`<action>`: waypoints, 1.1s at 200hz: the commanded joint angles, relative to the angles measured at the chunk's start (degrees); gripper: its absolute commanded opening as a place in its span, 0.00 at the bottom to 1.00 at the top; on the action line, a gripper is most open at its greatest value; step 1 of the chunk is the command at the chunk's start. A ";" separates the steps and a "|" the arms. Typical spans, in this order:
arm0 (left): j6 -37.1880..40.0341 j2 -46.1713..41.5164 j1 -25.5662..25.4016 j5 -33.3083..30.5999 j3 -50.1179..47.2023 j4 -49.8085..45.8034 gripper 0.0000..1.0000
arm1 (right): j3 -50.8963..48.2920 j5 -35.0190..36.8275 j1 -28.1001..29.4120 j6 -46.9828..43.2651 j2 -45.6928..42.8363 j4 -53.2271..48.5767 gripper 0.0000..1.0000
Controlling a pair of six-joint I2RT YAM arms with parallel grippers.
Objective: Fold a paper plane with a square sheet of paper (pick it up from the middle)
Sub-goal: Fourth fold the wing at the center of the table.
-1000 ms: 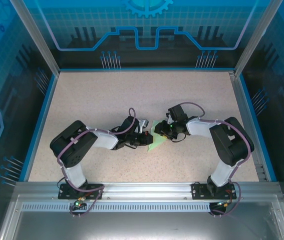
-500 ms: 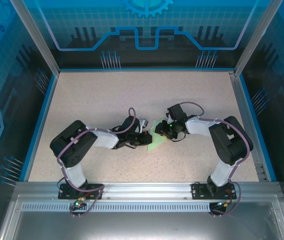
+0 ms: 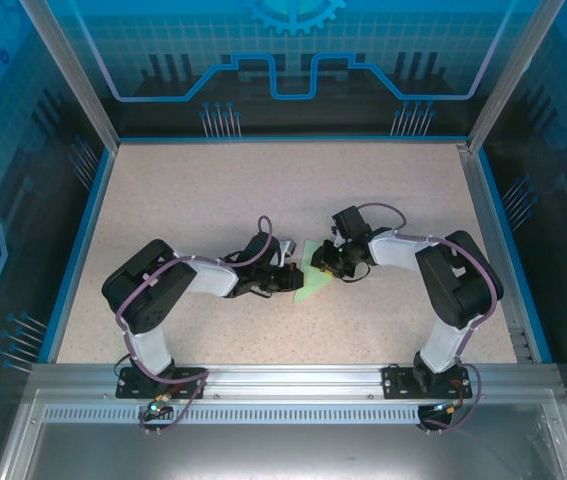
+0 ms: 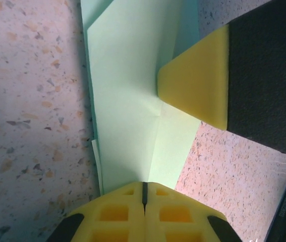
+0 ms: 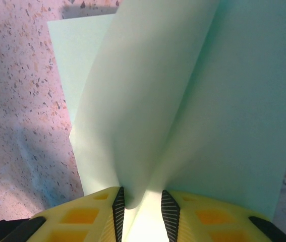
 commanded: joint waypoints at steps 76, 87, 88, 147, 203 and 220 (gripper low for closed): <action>0.90 0.64 -0.24 -2.85 1.61 -5.50 0.00 | 1.38 6.96 1.14 -0.44 6.50 -8.84 0.33; 0.86 0.83 -0.23 -2.99 1.81 -5.75 0.00 | 1.64 7.16 1.21 -0.61 6.64 -9.32 0.32; 0.91 0.86 -0.19 -2.98 1.81 -5.74 0.00 | 1.62 7.16 1.21 -0.60 6.66 -9.33 0.32; 0.75 1.32 -0.23 -2.77 1.88 -6.16 0.00 | 3.06 8.11 1.63 -1.41 7.68 -11.71 0.32; 0.50 -0.20 -0.23 -2.40 1.33 -5.60 0.00 | 5.03 10.41 2.69 -2.07 9.31 -15.14 0.33; 0.42 -2.17 -0.02 -2.09 1.39 -4.83 0.00 | 5.02 10.79 2.79 -2.01 9.49 -15.40 0.33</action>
